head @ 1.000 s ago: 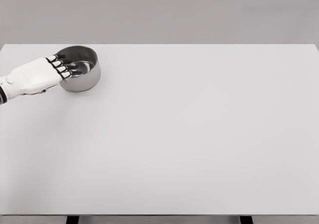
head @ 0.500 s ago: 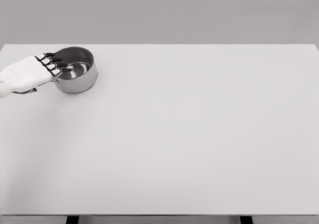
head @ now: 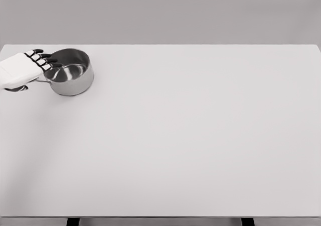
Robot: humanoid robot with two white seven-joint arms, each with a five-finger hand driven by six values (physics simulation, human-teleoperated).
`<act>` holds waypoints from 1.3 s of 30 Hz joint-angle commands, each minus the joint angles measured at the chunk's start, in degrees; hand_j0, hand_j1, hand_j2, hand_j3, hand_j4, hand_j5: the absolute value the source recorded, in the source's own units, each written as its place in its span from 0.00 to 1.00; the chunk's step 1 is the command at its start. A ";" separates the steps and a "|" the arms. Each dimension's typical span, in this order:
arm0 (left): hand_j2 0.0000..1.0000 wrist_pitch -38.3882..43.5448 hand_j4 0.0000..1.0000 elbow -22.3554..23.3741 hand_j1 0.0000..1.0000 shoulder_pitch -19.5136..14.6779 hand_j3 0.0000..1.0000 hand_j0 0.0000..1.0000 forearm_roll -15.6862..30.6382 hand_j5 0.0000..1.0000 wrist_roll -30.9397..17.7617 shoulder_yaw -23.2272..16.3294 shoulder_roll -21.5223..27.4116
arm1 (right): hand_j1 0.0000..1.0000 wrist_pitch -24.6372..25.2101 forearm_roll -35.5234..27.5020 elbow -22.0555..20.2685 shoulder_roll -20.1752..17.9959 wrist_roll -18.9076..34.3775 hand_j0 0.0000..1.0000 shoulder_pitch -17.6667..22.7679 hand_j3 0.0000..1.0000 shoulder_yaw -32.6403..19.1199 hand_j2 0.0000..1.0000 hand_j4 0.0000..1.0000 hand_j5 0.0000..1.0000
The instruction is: Rotate pot handle
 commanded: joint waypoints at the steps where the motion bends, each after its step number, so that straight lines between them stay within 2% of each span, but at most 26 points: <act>1: 1.00 0.02 1.00 1.21 1.00 -0.17 1.00 1.00 0.27 1.00 0.03 0.20 -0.20 | 1.00 0.03 0.01 0.00 0.00 -0.05 1.00 0.00 1.00 0.00 1.00 1.00 1.00; 18: 1.00 0.02 1.00 6.75 1.00 -2.73 1.00 1.00 0.36 1.00 0.12 0.73 -2.49 | 1.00 0.03 0.01 0.00 0.00 0.04 1.00 0.00 1.00 0.00 1.00 1.00 1.00; 22: 1.00 0.02 1.00 7.19 1.00 -2.73 1.00 1.00 0.27 1.00 0.12 1.70 -2.58 | 1.00 0.03 0.01 0.00 0.00 -0.05 1.00 0.00 1.00 0.00 1.00 1.00 1.00; 39: 1.00 0.02 1.00 8.77 1.00 -3.52 1.00 1.00 0.27 1.00 0.03 1.61 -3.81 | 1.00 0.03 0.01 0.00 0.00 0.04 1.00 0.00 1.00 0.00 1.00 1.00 1.00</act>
